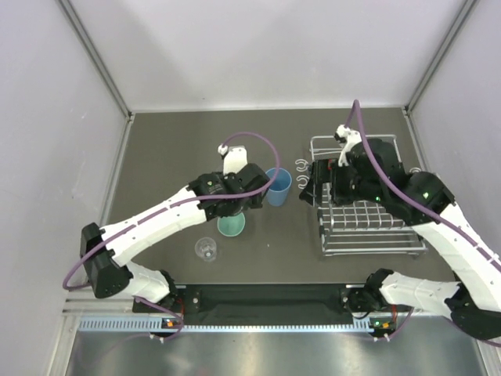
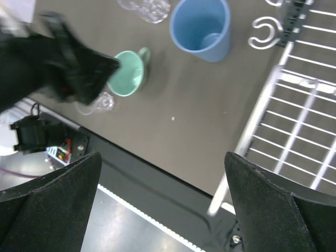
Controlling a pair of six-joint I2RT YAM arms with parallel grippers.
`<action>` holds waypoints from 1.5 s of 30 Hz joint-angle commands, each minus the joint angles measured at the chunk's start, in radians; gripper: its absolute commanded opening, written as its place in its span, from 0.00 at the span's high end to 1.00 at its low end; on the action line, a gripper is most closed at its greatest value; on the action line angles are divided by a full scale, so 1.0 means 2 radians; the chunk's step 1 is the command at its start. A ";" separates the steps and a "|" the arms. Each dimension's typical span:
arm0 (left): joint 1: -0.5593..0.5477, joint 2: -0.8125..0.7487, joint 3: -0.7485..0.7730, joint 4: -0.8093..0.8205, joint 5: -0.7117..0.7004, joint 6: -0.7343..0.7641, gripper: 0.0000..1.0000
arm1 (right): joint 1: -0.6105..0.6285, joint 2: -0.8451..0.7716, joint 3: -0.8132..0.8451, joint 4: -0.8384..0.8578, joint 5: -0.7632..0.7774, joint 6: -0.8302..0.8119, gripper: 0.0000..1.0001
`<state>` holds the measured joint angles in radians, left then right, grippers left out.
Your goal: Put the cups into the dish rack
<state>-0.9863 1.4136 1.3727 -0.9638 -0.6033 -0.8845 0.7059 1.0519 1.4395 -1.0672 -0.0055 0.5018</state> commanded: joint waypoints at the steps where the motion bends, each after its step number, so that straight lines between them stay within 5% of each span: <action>1: 0.001 0.002 -0.036 -0.025 0.003 -0.048 0.21 | 0.056 -0.015 0.002 0.034 0.075 0.049 0.00; 8: 0.002 0.045 -0.040 -0.041 -0.017 -0.079 0.28 | 0.119 -0.007 0.033 0.000 0.102 0.058 0.00; 17: 0.005 0.112 -0.045 -0.021 -0.034 -0.073 0.32 | 0.120 -0.052 0.032 -0.035 0.148 0.080 0.00; 21: 0.008 0.137 -0.051 0.006 -0.024 -0.059 0.53 | 0.120 -0.050 0.043 -0.070 0.168 0.087 0.00; 37: 0.018 0.161 -0.103 0.052 0.001 -0.060 0.55 | 0.120 -0.067 0.023 -0.067 0.175 0.102 0.00; 41: 0.021 0.151 -0.103 0.049 -0.003 -0.058 0.71 | 0.120 -0.061 0.019 -0.067 0.175 0.103 0.00; 45: 0.023 0.123 -0.088 0.041 -0.004 -0.048 1.00 | 0.120 -0.068 0.011 -0.054 0.176 0.106 0.00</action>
<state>-0.9493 1.7241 1.1706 -0.8749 -0.5915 -0.9962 0.9333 0.9295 1.4715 -1.1969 0.3241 0.7025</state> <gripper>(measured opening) 0.063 0.996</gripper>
